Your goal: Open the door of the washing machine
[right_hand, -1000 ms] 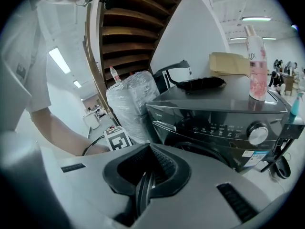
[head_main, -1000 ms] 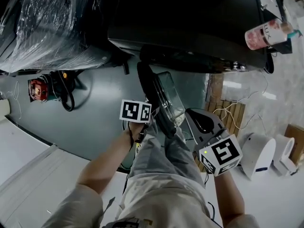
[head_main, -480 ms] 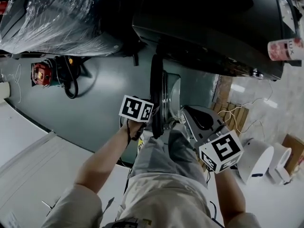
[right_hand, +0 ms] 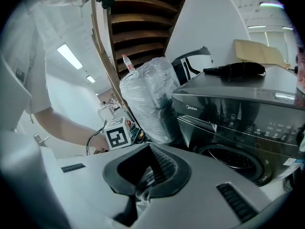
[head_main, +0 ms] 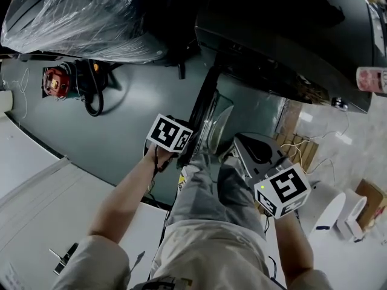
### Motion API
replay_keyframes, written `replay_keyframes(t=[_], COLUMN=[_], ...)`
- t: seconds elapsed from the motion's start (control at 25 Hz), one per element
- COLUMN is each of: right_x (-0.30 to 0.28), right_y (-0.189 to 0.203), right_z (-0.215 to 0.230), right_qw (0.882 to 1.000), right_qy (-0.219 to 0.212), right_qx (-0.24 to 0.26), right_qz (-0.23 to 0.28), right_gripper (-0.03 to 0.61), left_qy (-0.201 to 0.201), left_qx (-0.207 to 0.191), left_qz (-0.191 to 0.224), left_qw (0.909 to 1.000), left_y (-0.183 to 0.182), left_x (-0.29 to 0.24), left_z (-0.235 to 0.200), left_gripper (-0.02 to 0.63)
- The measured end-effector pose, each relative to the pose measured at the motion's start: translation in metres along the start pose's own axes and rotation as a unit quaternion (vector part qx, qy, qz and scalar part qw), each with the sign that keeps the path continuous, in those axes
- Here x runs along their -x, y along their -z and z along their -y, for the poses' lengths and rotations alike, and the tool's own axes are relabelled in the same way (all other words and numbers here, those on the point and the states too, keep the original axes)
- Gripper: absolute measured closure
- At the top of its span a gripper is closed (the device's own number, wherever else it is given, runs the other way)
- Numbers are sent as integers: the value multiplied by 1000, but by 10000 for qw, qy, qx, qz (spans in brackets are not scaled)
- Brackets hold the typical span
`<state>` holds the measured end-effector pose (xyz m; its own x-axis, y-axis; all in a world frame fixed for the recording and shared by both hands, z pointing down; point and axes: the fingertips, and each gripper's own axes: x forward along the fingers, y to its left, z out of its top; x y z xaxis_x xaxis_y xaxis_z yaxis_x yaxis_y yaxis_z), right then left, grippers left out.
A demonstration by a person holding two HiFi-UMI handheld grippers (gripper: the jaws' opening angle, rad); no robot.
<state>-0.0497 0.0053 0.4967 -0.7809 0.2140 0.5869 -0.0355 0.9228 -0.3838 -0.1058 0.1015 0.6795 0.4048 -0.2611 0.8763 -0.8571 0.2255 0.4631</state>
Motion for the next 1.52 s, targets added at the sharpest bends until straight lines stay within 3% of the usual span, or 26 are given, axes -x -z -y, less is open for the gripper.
replay_keyframes(t=[0.32, 0.6, 1.0, 1.32, 1.52], right_x=[-27, -50, -81, -99, -107], right_y=[-13, -27, -41, -49, -57], right_z=[-6, -10, -6, -5, -15], right_qw=[9999, 9997, 9995, 9992, 9983], right_qy=[-128, -220, -240, -277, -378], right_qx=[67, 38, 107, 152, 318], right_qz=[-86, -99, -163, -252, -294], right_gripper=[557, 555, 555, 555, 557], left_qy=[44, -81, -142, -60, -126], left_qx=[-565, -1268, -1846, -2192, -2576], left_qz=[-262, -553, -767, -687, -666], left_qw=[9980, 9904, 9797, 9732, 9639], left_y=[3, -1, -15, -26, -30], left_x=[19, 35, 54, 66, 61], left_z=[-38, -71, -111, -133, -145], left_gripper=[446, 446, 446, 451, 451])
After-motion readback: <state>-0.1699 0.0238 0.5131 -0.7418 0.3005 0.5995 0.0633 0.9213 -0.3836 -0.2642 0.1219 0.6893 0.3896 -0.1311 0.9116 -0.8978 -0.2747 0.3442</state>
